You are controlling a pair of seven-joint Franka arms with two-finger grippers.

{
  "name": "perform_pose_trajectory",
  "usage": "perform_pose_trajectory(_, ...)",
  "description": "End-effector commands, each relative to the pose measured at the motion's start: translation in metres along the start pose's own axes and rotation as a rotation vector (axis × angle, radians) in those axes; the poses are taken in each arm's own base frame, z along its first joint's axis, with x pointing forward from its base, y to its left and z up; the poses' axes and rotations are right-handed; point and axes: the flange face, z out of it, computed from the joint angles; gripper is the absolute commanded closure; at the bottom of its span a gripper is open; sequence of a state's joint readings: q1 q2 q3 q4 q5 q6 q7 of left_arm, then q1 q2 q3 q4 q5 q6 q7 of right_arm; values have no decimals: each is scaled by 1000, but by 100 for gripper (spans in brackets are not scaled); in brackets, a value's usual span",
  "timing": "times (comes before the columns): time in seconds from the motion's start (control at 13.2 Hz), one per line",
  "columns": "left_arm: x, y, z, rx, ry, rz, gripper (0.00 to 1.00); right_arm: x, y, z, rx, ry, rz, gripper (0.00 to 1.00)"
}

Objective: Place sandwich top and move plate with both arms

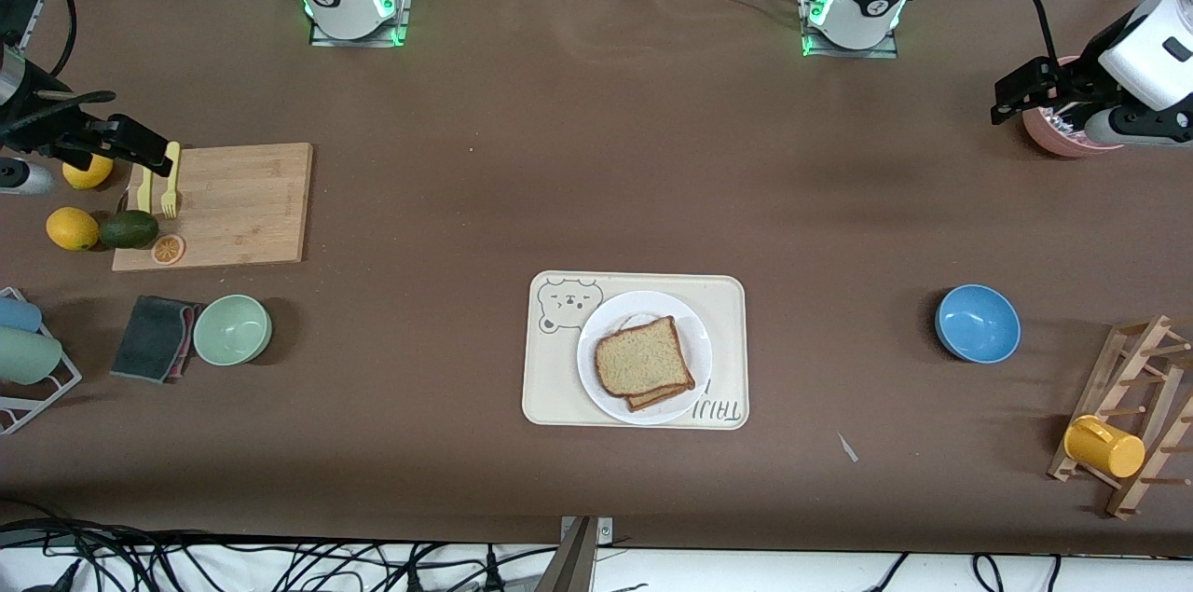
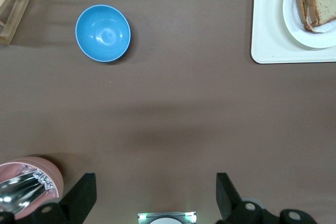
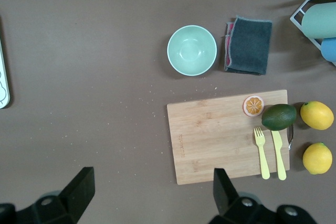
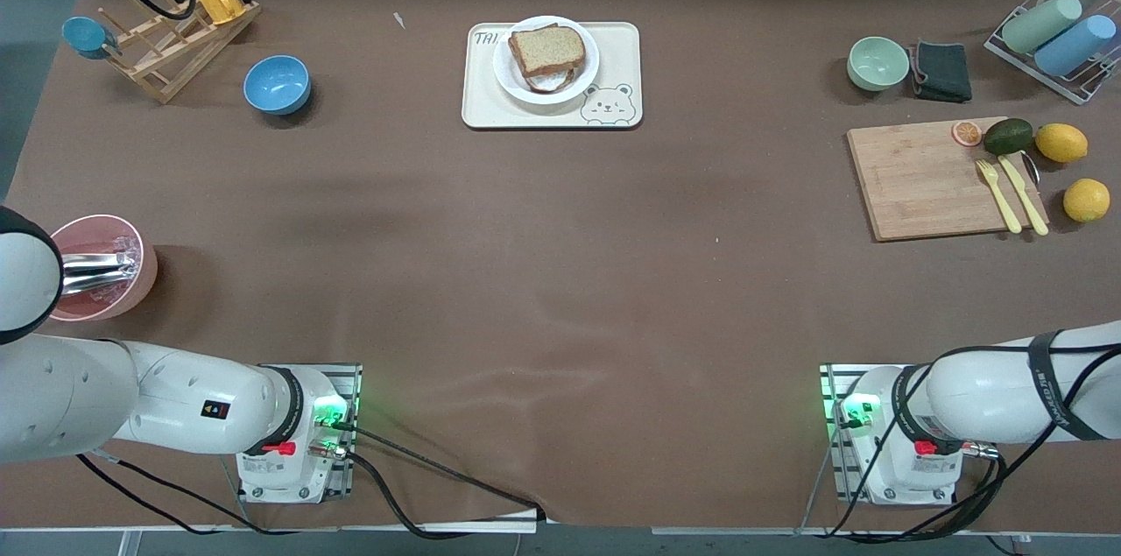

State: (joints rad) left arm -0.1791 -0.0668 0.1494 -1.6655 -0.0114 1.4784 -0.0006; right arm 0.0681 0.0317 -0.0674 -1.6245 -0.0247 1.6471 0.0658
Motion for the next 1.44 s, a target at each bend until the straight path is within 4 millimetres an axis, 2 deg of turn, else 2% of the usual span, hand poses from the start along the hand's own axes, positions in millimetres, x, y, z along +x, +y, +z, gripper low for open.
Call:
perform_pose_trajectory(0.0, 1, -3, -4, 40, -10, -17, 0, 1, 1, -6, -5, -1, -4, 0)
perform_pose_trajectory(1.36, 2, -1, -5, 34, -7, -16, 0, 1, 1, -5, 1, -5, -19, 0)
